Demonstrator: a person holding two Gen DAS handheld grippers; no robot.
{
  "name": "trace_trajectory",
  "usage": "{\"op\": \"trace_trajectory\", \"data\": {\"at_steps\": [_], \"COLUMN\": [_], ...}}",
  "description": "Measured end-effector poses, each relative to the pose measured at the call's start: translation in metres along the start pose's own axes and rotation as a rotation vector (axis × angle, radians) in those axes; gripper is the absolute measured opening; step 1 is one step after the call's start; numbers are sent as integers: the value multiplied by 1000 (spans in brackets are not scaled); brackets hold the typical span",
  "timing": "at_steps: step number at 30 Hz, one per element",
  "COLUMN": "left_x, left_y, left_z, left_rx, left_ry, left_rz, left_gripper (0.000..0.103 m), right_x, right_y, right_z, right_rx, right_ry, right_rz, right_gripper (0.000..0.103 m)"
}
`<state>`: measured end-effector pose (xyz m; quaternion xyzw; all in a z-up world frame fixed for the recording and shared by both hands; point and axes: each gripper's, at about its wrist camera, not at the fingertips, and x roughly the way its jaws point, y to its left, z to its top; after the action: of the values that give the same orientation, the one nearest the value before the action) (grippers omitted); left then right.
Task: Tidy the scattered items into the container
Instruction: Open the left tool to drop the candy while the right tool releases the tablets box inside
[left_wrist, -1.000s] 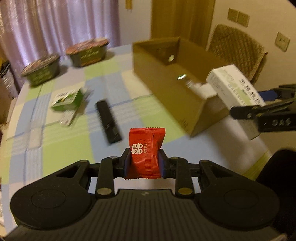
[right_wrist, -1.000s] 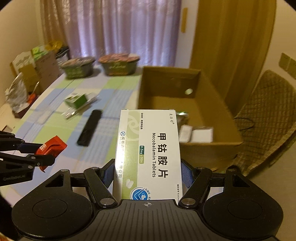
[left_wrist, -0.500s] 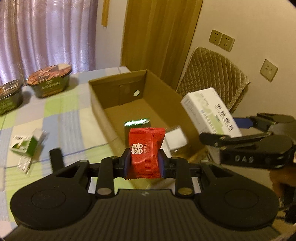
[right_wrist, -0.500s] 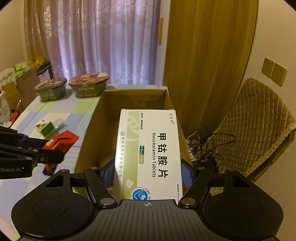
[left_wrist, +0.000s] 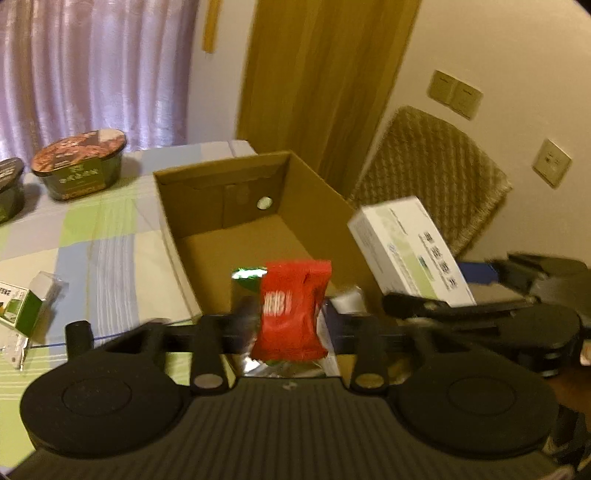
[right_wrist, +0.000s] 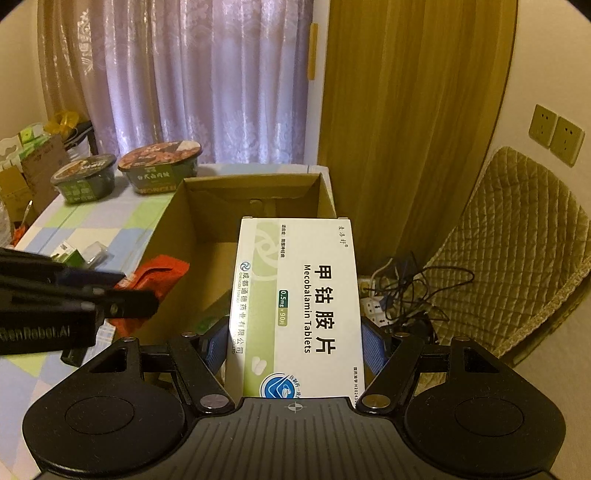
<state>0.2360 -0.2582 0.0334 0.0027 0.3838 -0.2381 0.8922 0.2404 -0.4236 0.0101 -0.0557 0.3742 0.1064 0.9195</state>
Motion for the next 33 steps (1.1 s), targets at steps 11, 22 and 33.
{"op": "trace_trajectory", "data": {"at_steps": [11,22,33], "left_x": [-10,-19,-22], "left_y": [34,42,59], "left_z": [-15,-27,-39], "left_rx": [-18,-28,-51], "left_ry": [29,39,58], "left_rz": [67,66,90], "left_gripper": [58,58,58], "right_x": [16,22,30], "right_y": [4,19,30], "right_z": [-3,6,7], "right_rx": [-3,-29,-43], "right_ry": [27,30,2], "right_rz": [13,27,33], "right_gripper": [73,73,95]}}
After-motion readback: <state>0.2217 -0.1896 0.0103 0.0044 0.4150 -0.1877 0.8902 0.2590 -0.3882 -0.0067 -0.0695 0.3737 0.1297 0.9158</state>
